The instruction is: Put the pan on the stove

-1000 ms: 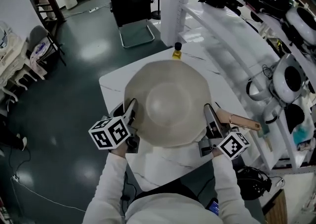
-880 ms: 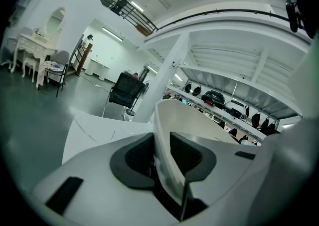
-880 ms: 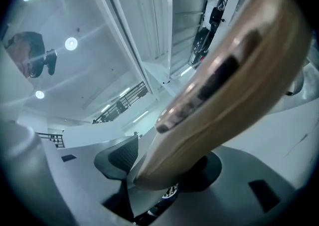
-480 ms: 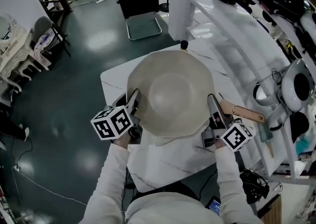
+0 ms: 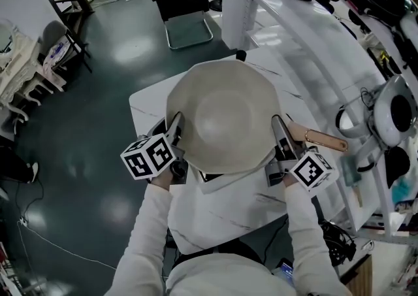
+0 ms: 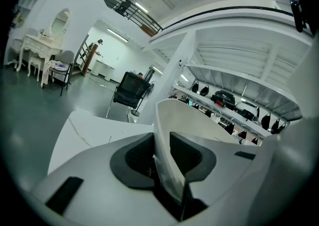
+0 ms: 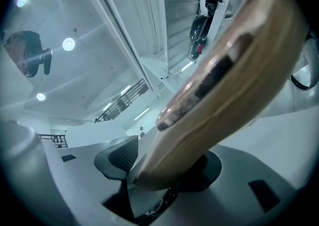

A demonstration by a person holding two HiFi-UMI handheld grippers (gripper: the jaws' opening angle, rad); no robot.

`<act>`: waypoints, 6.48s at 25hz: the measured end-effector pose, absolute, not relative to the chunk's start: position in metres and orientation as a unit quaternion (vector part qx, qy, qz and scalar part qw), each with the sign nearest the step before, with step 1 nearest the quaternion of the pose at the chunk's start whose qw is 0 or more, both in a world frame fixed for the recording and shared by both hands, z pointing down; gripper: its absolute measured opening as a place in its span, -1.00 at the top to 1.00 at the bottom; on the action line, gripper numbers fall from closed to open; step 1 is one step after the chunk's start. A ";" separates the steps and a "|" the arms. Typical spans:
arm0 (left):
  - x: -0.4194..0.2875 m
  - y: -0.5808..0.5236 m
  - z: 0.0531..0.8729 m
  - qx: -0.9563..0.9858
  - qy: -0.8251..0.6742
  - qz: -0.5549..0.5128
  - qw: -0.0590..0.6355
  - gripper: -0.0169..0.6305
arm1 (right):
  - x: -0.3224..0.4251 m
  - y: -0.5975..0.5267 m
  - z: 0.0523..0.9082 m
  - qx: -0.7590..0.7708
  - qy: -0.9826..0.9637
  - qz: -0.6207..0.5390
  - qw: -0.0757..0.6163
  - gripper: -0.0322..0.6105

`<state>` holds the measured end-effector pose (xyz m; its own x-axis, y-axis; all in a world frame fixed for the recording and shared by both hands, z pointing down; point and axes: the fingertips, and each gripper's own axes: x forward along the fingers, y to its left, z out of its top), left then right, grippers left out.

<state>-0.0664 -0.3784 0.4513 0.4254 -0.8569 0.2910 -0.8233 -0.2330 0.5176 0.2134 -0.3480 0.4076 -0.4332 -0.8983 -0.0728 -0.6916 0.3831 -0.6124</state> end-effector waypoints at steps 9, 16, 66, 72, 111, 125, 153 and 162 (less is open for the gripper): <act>-0.067 -0.380 0.458 0.780 -0.543 -0.023 0.312 0.63 | 0.215 -0.355 0.416 -0.489 0.805 -0.262 0.209 0.10; -0.066 -0.379 0.466 0.780 -0.542 -0.016 0.313 0.63 | 0.217 -0.354 0.431 -0.493 0.796 -0.279 0.213 0.10; -0.084 -0.371 0.454 0.777 -0.549 -0.050 0.303 0.44 | 0.232 -0.329 0.446 -0.497 0.755 -0.346 0.253 0.09; -0.082 -0.360 0.447 0.782 -0.547 -0.057 0.294 0.44 | 0.233 -0.309 0.454 -0.505 0.745 -0.360 0.247 0.09; -0.078 -0.311 0.450 0.796 -0.538 0.003 0.277 0.44 | 0.198 -0.242 0.427 -0.527 0.787 -0.277 0.164 0.09; -0.083 -0.298 0.433 0.802 -0.532 -0.006 0.273 0.44 | 0.194 -0.227 0.418 -0.532 0.790 -0.261 0.160 0.10; -0.083 -0.235 0.397 0.854 -0.500 0.019 0.143 0.89 | 0.124 -0.173 0.383 -0.538 0.835 -0.113 0.019 0.81; -0.081 -0.214 0.392 0.864 -0.486 0.024 0.131 0.90 | 0.120 -0.153 0.378 -0.563 0.822 -0.092 -0.001 0.81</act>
